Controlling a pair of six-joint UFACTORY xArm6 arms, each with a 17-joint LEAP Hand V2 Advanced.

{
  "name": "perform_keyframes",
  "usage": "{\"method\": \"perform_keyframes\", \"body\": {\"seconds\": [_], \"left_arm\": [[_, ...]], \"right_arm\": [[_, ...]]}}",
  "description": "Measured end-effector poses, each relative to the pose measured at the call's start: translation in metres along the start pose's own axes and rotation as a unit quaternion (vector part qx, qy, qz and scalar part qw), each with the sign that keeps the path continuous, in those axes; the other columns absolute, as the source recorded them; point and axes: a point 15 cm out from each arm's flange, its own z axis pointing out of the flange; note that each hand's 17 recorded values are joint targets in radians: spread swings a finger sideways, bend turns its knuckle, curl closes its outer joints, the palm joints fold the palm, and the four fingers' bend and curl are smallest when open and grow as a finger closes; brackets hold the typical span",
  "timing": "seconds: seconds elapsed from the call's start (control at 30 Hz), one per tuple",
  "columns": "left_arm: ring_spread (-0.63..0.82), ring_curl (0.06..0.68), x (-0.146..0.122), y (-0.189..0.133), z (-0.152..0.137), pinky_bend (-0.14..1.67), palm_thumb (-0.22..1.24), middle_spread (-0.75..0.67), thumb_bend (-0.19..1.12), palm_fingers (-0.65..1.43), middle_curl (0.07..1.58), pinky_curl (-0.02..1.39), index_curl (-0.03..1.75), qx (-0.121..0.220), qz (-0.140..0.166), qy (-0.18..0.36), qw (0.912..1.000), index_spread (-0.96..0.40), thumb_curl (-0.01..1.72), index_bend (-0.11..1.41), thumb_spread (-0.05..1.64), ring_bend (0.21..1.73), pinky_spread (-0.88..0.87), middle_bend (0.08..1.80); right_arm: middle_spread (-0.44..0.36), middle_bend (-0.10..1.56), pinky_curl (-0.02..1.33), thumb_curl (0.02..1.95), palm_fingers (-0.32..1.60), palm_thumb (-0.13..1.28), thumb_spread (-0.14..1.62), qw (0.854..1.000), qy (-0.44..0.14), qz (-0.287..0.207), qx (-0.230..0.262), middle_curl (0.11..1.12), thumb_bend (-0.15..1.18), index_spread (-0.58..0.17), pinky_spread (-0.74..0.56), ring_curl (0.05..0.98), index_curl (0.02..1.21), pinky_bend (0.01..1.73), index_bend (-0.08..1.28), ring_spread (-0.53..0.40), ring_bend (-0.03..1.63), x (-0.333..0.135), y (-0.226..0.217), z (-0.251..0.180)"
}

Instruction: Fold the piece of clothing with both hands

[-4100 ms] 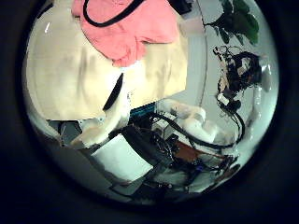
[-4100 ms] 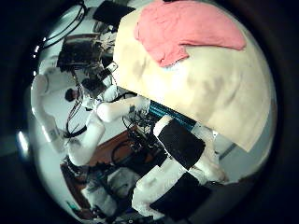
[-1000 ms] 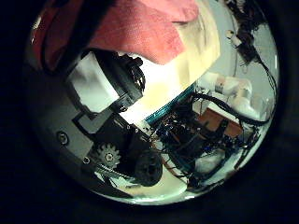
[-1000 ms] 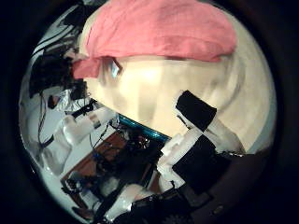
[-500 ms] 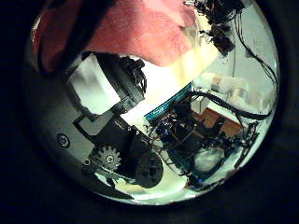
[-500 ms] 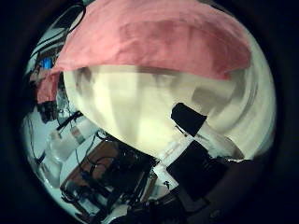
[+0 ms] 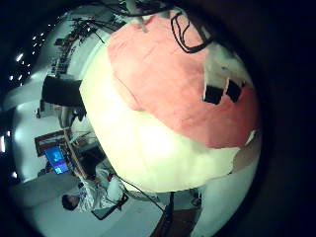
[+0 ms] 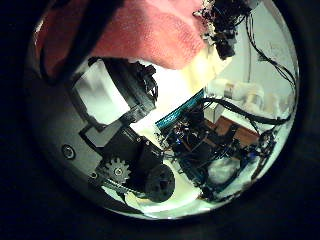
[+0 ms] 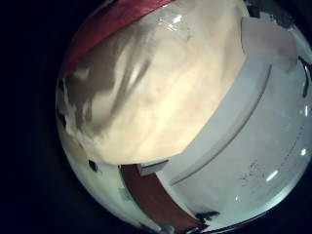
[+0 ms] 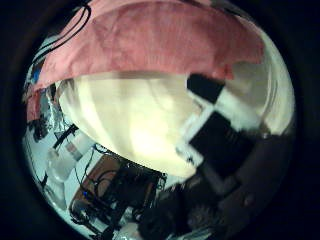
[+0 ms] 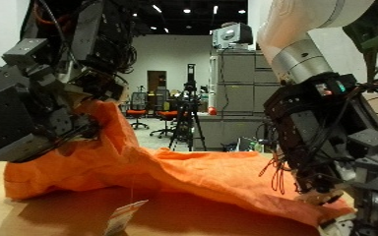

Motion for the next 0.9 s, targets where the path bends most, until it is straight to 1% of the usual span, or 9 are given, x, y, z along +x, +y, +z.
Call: {"method": "perform_keyframes", "body": {"seconds": [0.07,0.1,0.13,0.17,0.27,0.4,0.63,0.77,0.9], "left_arm": [[-0.54,0.442,-0.001,0.001,0.001,1.03,0.63,-0.5,0.32,1.19,0.55,0.48,0.83,-0.001,0.0,0.001,1.0,-0.65,1.02,0.33,1.49,1.0,-0.7,1.1],[-0.54,0.442,-0.002,0.002,0.001,1.03,0.63,-0.5,0.32,1.19,0.55,0.47,0.83,-0.002,-0.001,0.002,1.0,-0.66,1.02,0.33,1.49,1.0,-0.7,1.1],[-0.54,0.442,-0.004,0.002,0.001,1.03,0.62,-0.5,0.32,1.19,0.55,0.47,0.84,-0.002,-0.002,0.003,1.0,-0.66,1.03,0.33,1.49,1.0,-0.7,1.1],[-0.54,0.442,-0.004,0.002,0.002,1.03,0.62,-0.5,0.32,1.19,0.55,0.47,0.84,-0.003,-0.002,0.003,1.0,-0.66,1.03,0.32,1.49,1.0,-0.7,1.1],[-0.54,0.443,-0.006,0.005,0.002,1.03,0.62,-0.5,0.33,1.19,0.55,0.47,0.85,-0.006,-0.001,0.005,1.0,-0.66,1.04,0.32,1.48,1.0,-0.7,1.1],[-0.54,0.443,-0.007,0.011,0.0,1.03,0.62,-0.5,0.33,1.19,0.55,0.47,0.86,-0.014,0.006,0.008,0.9999,-0.67,1.05,0.31,1.48,1.0,-0.71,1.1],[-0.54,0.443,-0.008,0.028,-0.003,1.02,0.61,-0.5,0.34,1.19,0.54,0.47,0.88,-0.036,0.024,0.017,0.9989,-0.67,1.07,0.3,1.48,1.0,-0.71,1.1],[-0.54,0.443,-0.008,0.038,-0.004,1.02,0.6,-0.5,0.34,1.19,0.54,0.47,0.88,-0.047,0.05,0.025,0.9973,-0.68,1.08,0.29,1.48,1.0,-0.71,1.11],[-0.54,0.443,-0.016,0.047,-0.009,1.02,0.6,-0.5,0.35,1.19,0.54,0.47,0.89,-0.049,0.043,0.033,0.9973,-0.68,1.08,0.29,1.48,1.0,-0.71,1.11]], "right_arm": [[-0.169,0.49,0.35,0.41,1.22,0.86,1.0,1.0,-0.002,0.002,0.014,0.53,0.01,-0.339,-0.43,0.412,0.38,0.56,0.28,-0.285,0.77,-0.001,-0.007,-0.003],[-0.181,0.6,0.4,0.42,1.38,0.9,1.02,1.0,-0.002,0.003,0.024,0.58,0.02,-0.355,-0.45,0.457,0.45,0.64,0.4,-0.284,0.83,0.0,-0.011,-0.005],[-0.183,0.66,0.43,0.42,1.41,0.92,1.04,0.999,-0.003,0.005,0.04,0.61,0.02,-0.36,-0.45,0.48,0.48,0.71,0.47,-0.282,0.87,0.0,-0.017,-0.01],[-0.183,0.66,0.43,0.42,1.41,0.92,1.04,0.999,-0.003,0.004,0.048,0.61,0.02,-0.36,-0.45,0.48,0.48,0.71,0.47,-0.282,0.87,0.0,-0.019,-0.013],[-0.187,0.89,0.54,0.46,1.35,1.01,1.15,0.998,-0.003,0.008,0.066,0.71,0.06,-0.366,-0.43,0.559,0.61,0.93,0.7,-0.277,1.02,0.003,-0.017,-0.026],[-0.191,1.02,0.63,0.48,1.23,1.06,1.22,0.997,-0.002,0.009,0.074,0.78,0.09,-0.363,-0.39,0.624,0.71,1.07,0.83,-0.271,1.15,0.006,-0.007,-0.039],[-0.19,1.16,0.75,0.53,1.08,1.09,1.29,0.999,-0.002,0.01,0.041,0.85,0.1,-0.343,-0.33,0.707,0.83,1.19,0.96,-0.255,1.28,0.01,0.04,-0.055],[-0.188,1.19,0.79,0.55,1.05,1.1,1.31,0.998,-0.004,0.003,0.057,0.87,0.09,-0.335,-0.3,0.731,0.87,1.21,0.98,-0.248,1.3,0.005,0.06,-0.067],[-0.187,1.2,0.82,0.56,1.03,1.09,1.32,0.997,-0.021,-0.002,0.068,0.89,0.08,-0.331,-0.29,0.745,0.9,1.22,0.99,-0.245,1.31,-0.004,0.079,-0.069]]}}
